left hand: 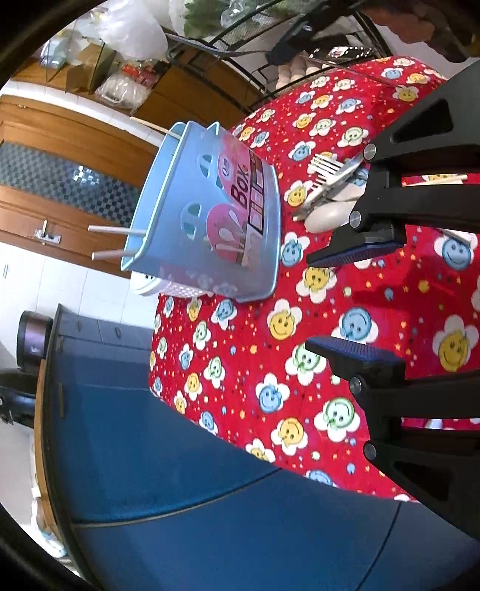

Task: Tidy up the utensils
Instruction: 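Lift the metal fork upright and carry it over the blue box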

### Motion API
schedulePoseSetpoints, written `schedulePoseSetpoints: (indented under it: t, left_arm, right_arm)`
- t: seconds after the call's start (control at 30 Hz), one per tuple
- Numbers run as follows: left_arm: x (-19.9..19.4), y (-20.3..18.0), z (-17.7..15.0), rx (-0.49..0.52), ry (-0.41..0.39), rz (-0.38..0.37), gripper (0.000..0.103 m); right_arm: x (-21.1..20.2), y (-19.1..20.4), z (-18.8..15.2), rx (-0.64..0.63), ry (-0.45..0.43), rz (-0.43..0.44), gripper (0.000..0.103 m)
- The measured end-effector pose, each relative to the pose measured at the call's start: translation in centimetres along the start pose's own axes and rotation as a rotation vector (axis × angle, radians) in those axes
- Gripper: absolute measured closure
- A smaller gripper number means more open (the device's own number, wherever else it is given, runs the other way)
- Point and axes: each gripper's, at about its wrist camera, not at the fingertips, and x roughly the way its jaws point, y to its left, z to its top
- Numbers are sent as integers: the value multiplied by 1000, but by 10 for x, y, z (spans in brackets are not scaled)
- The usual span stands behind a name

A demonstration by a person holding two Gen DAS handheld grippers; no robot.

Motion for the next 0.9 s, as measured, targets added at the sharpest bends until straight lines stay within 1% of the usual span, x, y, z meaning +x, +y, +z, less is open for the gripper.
schedulePoseSetpoints:
  t: [0.17,0.43,0.63,0.77,0.9]
  left_arm:
    - [4,-5,2,1,4,1,64]
    - [13,-5,3,-12,12,9,64]
    - [17,-5,3,-15,13,-3,64]
    - [21,-4,3,-16,22,-6,64]
    - [24,-2,3,-18,25,-10,63]
  right_arm:
    - [-4,-17,13,26,-50,-17,96]
    - [-1,-31,45,2,-143,-51,96]
    - [19,-44,69,21,-210,-65,96]
    - [35,-48,83,11,-271,-102,96]
    - [49,-49,96,3,-311,-109,96]
